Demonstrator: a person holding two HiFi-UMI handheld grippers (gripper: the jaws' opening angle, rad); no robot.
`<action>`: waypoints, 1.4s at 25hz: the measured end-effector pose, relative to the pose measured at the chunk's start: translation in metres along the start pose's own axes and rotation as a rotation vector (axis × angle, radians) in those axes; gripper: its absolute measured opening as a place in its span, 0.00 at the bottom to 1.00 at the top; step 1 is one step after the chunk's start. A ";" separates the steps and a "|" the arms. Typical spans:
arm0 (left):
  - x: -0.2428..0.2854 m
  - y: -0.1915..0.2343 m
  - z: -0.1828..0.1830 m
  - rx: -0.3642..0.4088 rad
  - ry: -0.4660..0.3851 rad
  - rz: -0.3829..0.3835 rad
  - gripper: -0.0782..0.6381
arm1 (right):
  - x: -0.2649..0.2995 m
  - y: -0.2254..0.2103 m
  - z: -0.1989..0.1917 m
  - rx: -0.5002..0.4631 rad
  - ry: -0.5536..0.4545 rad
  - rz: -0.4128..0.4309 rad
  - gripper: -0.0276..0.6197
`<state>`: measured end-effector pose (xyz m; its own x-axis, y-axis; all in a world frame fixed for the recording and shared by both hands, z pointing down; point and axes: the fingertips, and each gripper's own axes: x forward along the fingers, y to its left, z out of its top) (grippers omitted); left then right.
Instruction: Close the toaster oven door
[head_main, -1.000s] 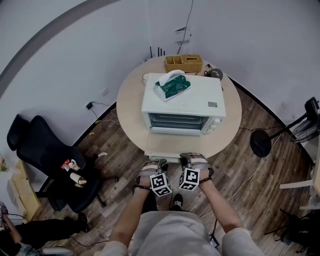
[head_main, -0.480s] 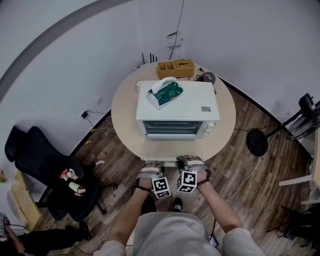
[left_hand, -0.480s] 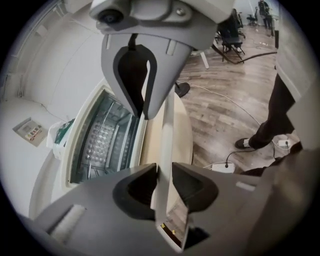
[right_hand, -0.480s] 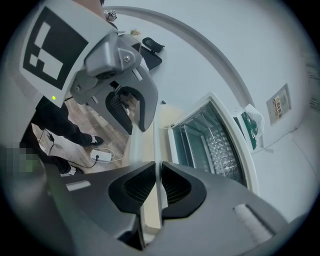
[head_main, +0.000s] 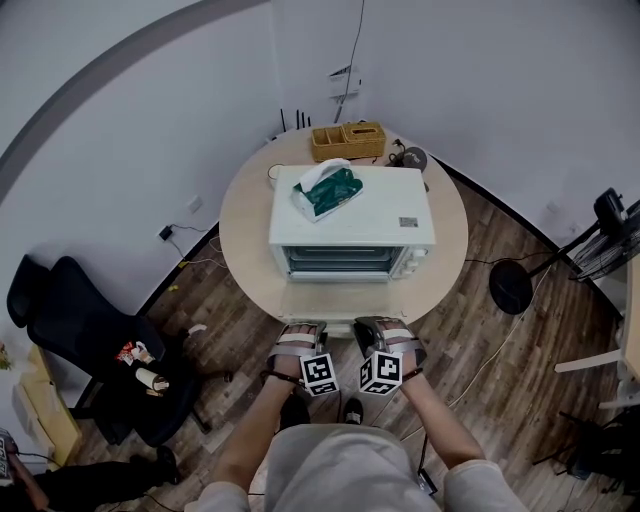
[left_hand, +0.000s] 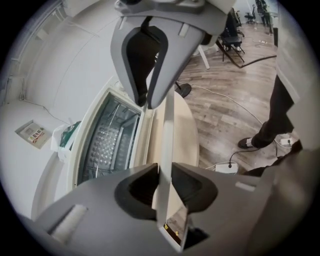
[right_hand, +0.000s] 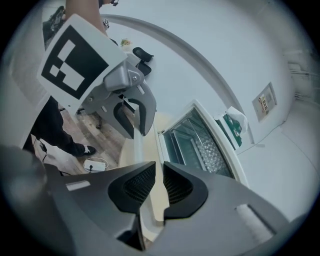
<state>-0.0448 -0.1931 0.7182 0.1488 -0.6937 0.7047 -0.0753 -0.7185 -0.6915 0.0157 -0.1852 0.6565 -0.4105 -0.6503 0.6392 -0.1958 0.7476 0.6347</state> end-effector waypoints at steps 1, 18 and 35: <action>0.000 0.002 0.000 -0.003 -0.001 0.003 0.31 | -0.002 0.003 -0.003 0.005 0.003 0.011 0.11; -0.007 0.040 0.002 0.005 -0.018 0.043 0.31 | -0.001 -0.005 -0.021 0.077 0.052 -0.072 0.20; -0.003 0.097 0.007 0.030 -0.045 0.095 0.33 | -0.016 -0.024 -0.006 0.769 -0.116 -0.129 0.20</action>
<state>-0.0461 -0.2609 0.6478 0.1866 -0.7553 0.6282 -0.0615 -0.6472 -0.7599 0.0328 -0.1937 0.6333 -0.4247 -0.7520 0.5041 -0.7919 0.5784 0.1956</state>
